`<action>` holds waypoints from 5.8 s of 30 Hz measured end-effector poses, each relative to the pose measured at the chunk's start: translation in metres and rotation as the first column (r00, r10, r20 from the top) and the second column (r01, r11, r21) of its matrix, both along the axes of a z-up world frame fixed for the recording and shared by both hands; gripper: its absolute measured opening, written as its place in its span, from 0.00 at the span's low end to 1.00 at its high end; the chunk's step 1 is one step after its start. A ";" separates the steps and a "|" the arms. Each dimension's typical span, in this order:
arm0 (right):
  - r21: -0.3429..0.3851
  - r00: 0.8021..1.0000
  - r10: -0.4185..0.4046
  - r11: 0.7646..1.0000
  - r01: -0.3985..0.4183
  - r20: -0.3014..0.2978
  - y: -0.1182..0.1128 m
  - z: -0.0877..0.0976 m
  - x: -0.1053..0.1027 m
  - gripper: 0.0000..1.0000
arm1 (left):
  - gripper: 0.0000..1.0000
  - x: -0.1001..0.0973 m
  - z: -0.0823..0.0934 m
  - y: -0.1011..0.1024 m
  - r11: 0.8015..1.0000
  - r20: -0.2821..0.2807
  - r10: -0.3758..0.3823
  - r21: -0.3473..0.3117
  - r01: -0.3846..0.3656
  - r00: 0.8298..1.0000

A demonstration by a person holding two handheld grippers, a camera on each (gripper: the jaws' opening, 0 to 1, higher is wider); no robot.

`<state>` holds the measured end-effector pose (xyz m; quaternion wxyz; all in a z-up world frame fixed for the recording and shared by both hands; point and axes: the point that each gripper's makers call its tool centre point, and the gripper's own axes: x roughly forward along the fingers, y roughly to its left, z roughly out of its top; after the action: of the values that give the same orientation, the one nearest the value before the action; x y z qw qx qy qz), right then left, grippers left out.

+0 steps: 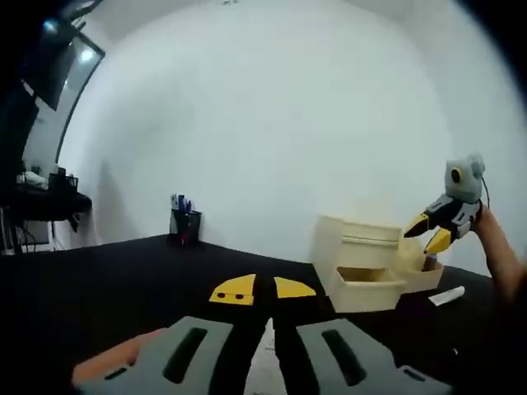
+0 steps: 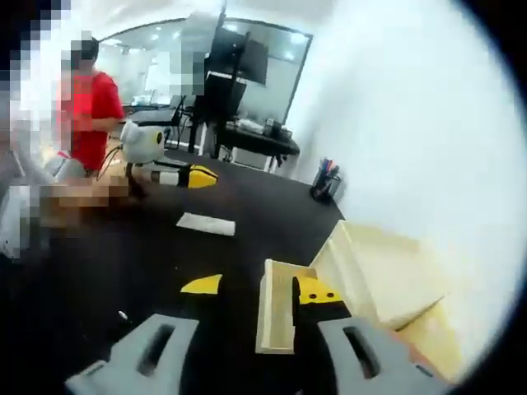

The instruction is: Open the drawer, pick up the cosmetic bottles from the table one by one, place them into the drawer, release the gripper, close the drawer, and move the gripper away

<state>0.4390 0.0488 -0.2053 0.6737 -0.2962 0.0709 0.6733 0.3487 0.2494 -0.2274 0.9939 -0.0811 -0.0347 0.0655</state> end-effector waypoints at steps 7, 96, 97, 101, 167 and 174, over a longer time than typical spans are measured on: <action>-0.034 0.998 -0.066 0.997 0.065 -0.020 -0.005 -0.009 0.018 0.17 | 0.23 0.004 -0.006 -0.008 0.998 -0.022 -0.001 0.070 0.002 1.000; -0.510 0.986 0.116 0.859 -0.040 0.118 -0.010 -0.084 -0.043 0.06 | 0.25 0.019 -0.029 0.004 0.995 -0.098 0.029 0.103 -0.019 0.995; -0.512 0.986 0.122 0.858 -0.046 0.116 -0.010 -0.084 -0.045 0.06 | 0.25 0.018 -0.028 0.004 0.994 -0.094 0.030 0.103 -0.020 0.995; -0.525 0.980 0.152 0.849 -0.062 0.129 -0.010 -0.084 -0.050 0.07 | 0.25 0.018 -0.026 0.005 0.994 -0.089 0.032 0.102 -0.023 0.995; -0.484 0.944 0.320 0.841 -0.241 0.085 -0.051 -0.043 -0.104 0.21 | 0.39 0.040 -0.082 -0.015 0.992 -0.361 -0.060 0.083 0.096 0.931; -0.462 0.937 0.340 0.847 -0.265 0.085 -0.051 -0.039 -0.108 0.21 | 0.37 0.042 -0.088 -0.020 0.990 -0.375 -0.057 0.102 0.102 0.925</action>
<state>0.3315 -0.0019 -0.2443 0.4771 -0.5033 0.1191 0.7105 0.3910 0.2292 -0.3156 0.9874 -0.0090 0.1534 0.0371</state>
